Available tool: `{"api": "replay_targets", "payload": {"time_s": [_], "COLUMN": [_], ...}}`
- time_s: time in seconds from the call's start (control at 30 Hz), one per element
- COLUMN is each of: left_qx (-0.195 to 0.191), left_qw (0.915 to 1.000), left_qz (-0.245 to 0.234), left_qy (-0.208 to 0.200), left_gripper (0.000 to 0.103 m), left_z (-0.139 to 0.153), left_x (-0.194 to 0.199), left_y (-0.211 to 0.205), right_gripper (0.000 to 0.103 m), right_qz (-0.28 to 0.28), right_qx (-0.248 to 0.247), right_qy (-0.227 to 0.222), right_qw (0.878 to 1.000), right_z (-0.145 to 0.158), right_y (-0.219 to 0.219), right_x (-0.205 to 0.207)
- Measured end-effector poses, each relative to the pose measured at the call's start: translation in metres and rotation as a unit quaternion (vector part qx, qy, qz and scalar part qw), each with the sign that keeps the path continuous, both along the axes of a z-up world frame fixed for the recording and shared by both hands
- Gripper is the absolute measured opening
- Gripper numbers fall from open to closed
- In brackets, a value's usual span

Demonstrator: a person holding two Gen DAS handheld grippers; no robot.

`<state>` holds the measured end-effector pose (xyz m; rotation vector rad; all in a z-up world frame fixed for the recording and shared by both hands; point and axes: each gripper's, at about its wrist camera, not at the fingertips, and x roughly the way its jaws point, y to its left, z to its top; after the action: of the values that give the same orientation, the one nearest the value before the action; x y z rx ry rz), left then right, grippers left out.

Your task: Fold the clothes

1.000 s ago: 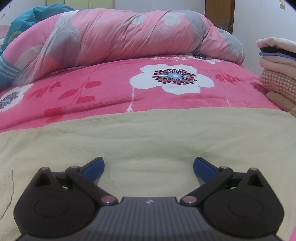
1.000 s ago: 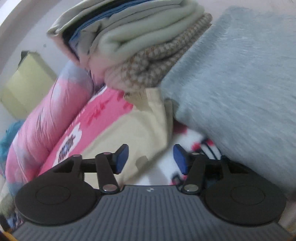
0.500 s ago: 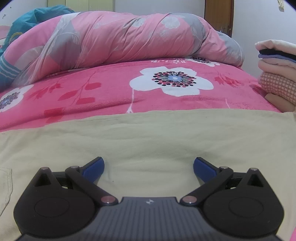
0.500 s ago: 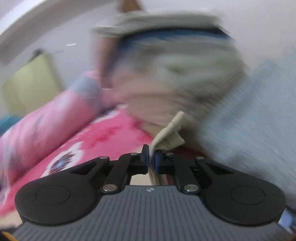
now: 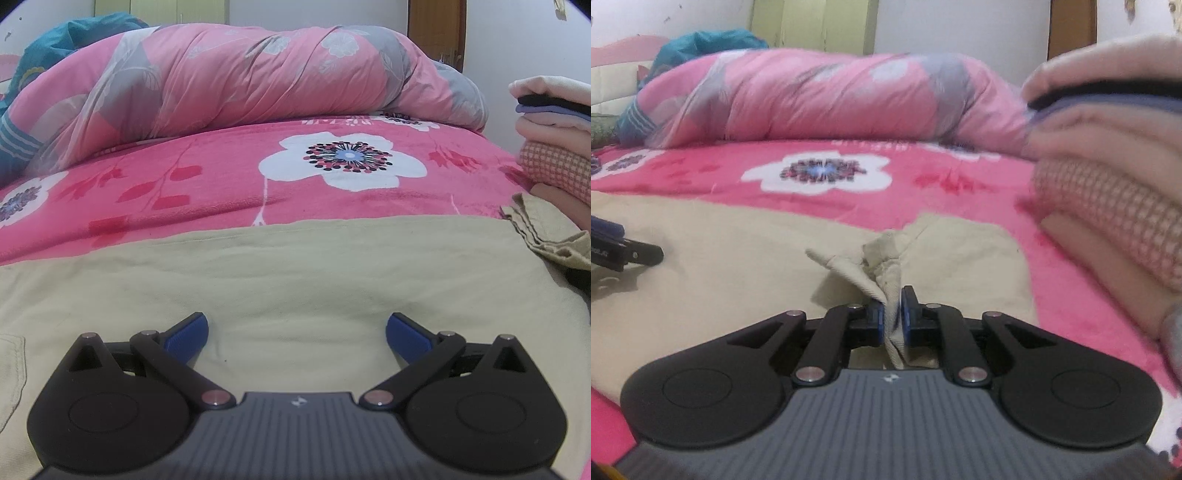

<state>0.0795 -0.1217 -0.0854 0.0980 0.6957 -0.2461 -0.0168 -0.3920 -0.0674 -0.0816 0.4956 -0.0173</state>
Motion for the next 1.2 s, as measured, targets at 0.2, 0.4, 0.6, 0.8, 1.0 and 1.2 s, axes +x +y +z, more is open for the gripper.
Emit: {"api": "replay_targets", "payload": {"time_s": [0.2,0.4,0.6,0.8,1.0,1.2], "left_qx": [-0.036,-0.057,-0.042,-0.035,-0.027,-0.063], "left_qw": [0.9990,0.9982,0.9953,0.9908,0.9932,0.9931], "left_qz": [-0.003,0.016,0.087,0.131,0.112,0.088], "left_qy": [0.026,0.011,-0.003,-0.002,-0.020,-0.045], "left_gripper": [0.103,0.103,0.103,0.102,0.102,0.102], "left_z": [0.010,0.034,0.046,0.044,0.017,0.008], "left_x": [0.004,-0.025,-0.049,-0.065,-0.073,-0.083], "left_y": [0.012,0.045,0.104,0.155,0.166,0.178], "right_gripper": [0.010,0.006,0.005,0.004,0.004,0.004], "right_qz": [-0.001,-0.002,0.016,0.051,0.105,0.173], "right_qx": [-0.029,0.018,0.147,0.315,0.457,0.524], "right_qy": [0.001,0.000,-0.015,-0.034,-0.008,0.020], "right_qw": [1.000,1.000,0.989,0.947,0.883,0.834], "right_z": [-0.007,-0.004,0.021,0.058,0.074,0.083], "right_y": [0.010,-0.003,-0.017,-0.002,0.048,0.124], "right_x": [0.004,0.011,0.009,0.023,0.056,0.088]}}
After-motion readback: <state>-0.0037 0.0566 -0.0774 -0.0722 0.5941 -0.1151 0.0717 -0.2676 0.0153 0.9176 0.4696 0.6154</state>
